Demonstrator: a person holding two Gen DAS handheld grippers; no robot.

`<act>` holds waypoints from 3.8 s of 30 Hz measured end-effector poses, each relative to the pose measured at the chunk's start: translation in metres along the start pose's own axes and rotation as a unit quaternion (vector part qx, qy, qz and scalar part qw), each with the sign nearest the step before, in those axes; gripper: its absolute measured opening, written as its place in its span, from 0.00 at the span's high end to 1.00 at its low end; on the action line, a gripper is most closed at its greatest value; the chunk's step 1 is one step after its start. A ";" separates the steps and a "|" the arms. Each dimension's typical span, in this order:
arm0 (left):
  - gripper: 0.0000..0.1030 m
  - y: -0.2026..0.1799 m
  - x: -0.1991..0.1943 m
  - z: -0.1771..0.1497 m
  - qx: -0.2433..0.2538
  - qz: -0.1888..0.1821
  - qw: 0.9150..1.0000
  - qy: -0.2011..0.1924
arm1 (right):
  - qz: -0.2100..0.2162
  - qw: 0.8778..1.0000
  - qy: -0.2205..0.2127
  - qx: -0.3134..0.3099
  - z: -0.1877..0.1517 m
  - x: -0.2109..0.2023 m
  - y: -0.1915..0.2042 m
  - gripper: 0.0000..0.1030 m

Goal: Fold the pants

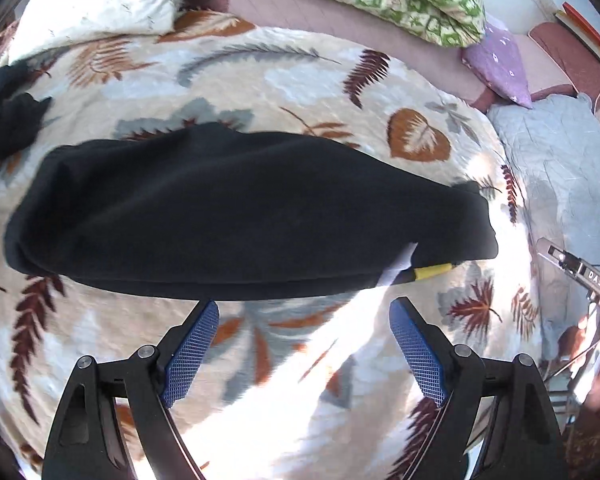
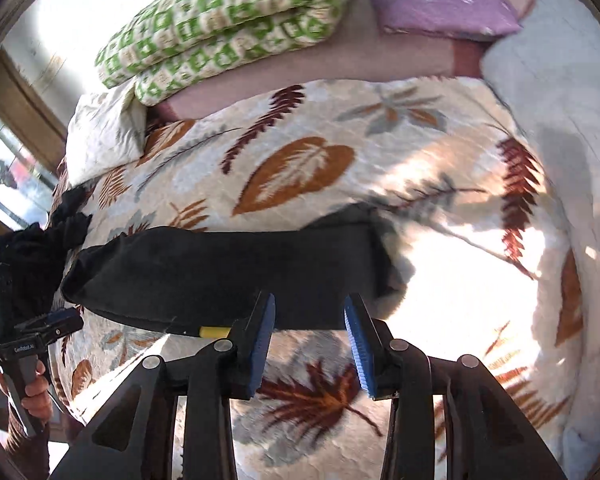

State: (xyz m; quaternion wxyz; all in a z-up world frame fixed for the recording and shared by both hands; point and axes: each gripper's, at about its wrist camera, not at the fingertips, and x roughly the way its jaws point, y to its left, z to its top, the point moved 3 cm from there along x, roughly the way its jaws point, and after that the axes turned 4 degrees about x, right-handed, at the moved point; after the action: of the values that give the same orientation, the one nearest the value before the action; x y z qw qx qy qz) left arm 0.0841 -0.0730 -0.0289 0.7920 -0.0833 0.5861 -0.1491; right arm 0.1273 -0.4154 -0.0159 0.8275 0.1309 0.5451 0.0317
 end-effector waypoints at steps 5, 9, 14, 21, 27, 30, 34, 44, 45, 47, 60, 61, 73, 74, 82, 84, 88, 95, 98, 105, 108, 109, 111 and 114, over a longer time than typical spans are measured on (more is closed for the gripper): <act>0.15 -0.036 0.035 0.009 -0.041 -0.036 0.998 0.029 | 0.013 0.998 -0.007 0.065 -0.009 -0.006 -0.057 0.55; 0.15 -0.043 0.051 0.016 -0.048 -0.038 0.997 0.040 | 0.037 0.996 -0.005 0.086 -0.004 0.007 -0.074 0.54; 0.15 -0.032 0.043 0.027 -0.037 -0.005 0.999 0.009 | 0.064 0.995 0.012 0.078 0.007 0.037 -0.062 0.54; 0.15 0.062 -0.029 0.056 -0.064 0.090 0.992 -0.066 | 0.062 0.996 0.015 0.064 0.035 0.072 -0.043 0.54; 0.15 0.137 -0.053 0.074 -0.118 0.146 0.981 -0.055 | 0.044 0.997 0.026 0.063 0.049 0.097 -0.039 0.54; 0.15 0.157 -0.049 0.081 -0.125 0.179 0.974 -0.052 | 0.039 0.997 0.035 0.051 0.046 0.104 -0.036 0.57; 0.15 0.186 -0.039 0.088 -0.131 0.184 0.974 -0.032 | 0.038 0.997 0.039 0.045 0.044 0.105 -0.035 0.57; 0.17 0.212 0.007 0.099 -0.144 0.127 0.981 0.031 | 0.035 0.998 0.048 0.034 0.043 0.106 -0.030 0.57; 0.27 0.210 0.011 0.098 -0.145 0.117 0.982 0.034 | 0.034 0.998 0.049 0.032 0.043 0.106 -0.029 0.58; 0.64 0.207 0.017 0.095 -0.147 0.100 0.983 0.041 | 0.029 0.998 0.047 0.029 0.043 0.106 -0.030 0.67; 0.71 0.200 -0.004 0.057 -0.179 0.111 0.977 -0.029 | 0.011 1.000 0.001 -0.009 0.075 0.082 -0.020 0.93; 0.71 0.202 0.000 0.055 -0.181 0.110 0.977 -0.022 | 0.005 1.000 0.009 -0.008 0.077 0.088 -0.020 0.93; 0.68 0.206 0.000 0.055 -0.171 0.097 0.980 -0.010 | -0.006 0.999 0.032 0.039 0.049 0.090 -0.058 0.67; 0.68 0.206 0.000 0.054 -0.170 0.095 0.981 -0.011 | -0.006 0.999 0.032 0.042 0.043 0.087 -0.062 0.67; 0.39 0.205 -0.021 0.036 -0.158 0.086 0.983 -0.032 | 0.037 0.994 0.040 0.100 0.021 0.093 -0.076 0.52; 0.29 0.208 -0.028 0.032 -0.156 0.078 0.984 -0.041 | 0.060 0.992 0.039 0.109 0.020 0.094 -0.071 0.45; 0.28 0.214 -0.023 0.026 -0.163 0.077 0.983 -0.026 | 0.031 0.996 0.031 0.083 0.021 0.098 -0.061 0.58; 0.69 0.209 -0.011 0.026 -0.164 0.097 0.982 0.011 | 0.049 0.994 0.014 0.098 0.015 0.070 -0.060 0.87; 0.69 0.201 -0.018 0.027 -0.145 0.102 0.984 0.006 | 0.091 0.988 -0.006 0.125 0.006 0.040 -0.067 0.87; 0.69 0.211 -0.006 0.030 -0.157 0.100 0.982 0.033 | 0.104 0.972 0.013 0.209 -0.030 0.049 -0.108 0.92; 0.65 0.212 0.000 0.030 -0.149 0.109 0.982 0.044 | 0.102 0.967 0.024 0.231 -0.041 0.066 -0.119 0.92; 0.61 0.211 -0.001 0.031 -0.142 0.114 0.982 0.043 | 0.105 0.966 0.019 0.235 -0.041 0.065 -0.120 0.91; 0.60 0.204 -0.007 0.030 -0.119 0.113 0.986 0.033 | 0.100 0.969 0.024 0.224 -0.039 0.062 -0.115 0.80; 0.50 0.195 -0.025 0.029 -0.092 0.111 0.990 0.003 | 0.058 0.977 0.014 0.206 -0.030 0.045 -0.114 0.75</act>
State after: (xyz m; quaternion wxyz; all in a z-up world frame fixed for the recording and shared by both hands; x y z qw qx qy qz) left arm 0.1320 0.1174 -0.0570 0.7911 -0.0896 0.6050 -0.0065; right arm 0.1074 -0.5115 -0.0957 0.7718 0.3294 0.5430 -0.0316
